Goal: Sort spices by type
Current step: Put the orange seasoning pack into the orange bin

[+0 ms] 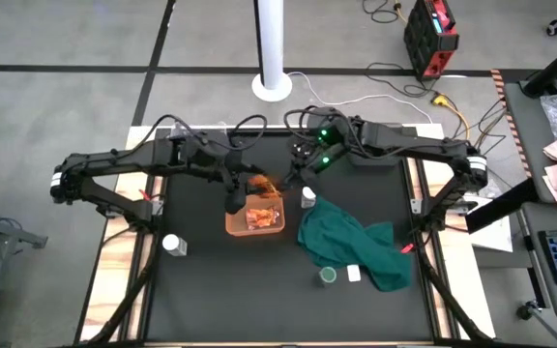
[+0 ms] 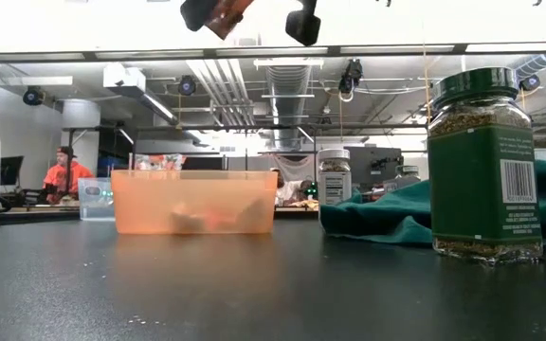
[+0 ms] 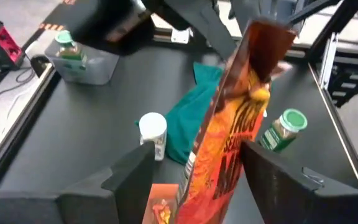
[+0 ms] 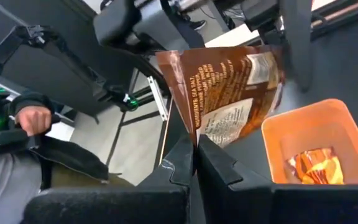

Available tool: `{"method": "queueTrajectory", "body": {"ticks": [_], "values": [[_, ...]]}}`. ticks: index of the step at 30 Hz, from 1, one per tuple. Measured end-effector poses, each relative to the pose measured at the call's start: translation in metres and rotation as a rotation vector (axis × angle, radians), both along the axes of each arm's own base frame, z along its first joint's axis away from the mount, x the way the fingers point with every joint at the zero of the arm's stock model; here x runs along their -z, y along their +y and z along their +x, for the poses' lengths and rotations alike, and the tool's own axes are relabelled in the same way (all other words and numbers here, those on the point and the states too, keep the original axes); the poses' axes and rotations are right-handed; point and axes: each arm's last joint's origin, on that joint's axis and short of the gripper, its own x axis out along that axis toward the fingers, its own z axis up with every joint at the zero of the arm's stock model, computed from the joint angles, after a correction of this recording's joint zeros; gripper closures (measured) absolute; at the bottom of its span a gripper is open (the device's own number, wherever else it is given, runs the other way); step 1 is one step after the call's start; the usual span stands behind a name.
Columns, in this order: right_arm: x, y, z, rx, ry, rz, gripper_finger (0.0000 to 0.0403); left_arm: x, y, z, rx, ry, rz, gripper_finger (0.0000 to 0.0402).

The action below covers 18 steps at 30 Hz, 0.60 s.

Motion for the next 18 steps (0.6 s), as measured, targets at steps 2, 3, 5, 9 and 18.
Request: {"method": "queueTrajectory", "body": {"ticks": [2,3,5,9,18], "values": [[-0.002,0.0,0.001,0.0,-0.008,-0.004,0.0394,0.001,0.0,-0.001,0.007,0.016,0.008,0.0192],[-0.002,0.0,0.001,0.004,-0.01,-0.01,0.0394,0.002,0.0,-0.001,0.012,0.022,0.015,0.0204],[-0.002,-0.001,0.001,0.01,-0.013,-0.021,0.0394,0.003,0.0,-0.002,0.02,0.038,0.026,0.0238],[-0.002,-0.002,0.001,0.044,-0.009,-0.041,0.0394,0.005,-0.001,-0.004,0.024,0.066,0.028,0.0345],[-0.009,-0.005,-0.005,0.18,-0.02,-0.197,0.0376,0.005,-0.001,-0.023,-0.051,0.157,0.015,0.0382]]}}
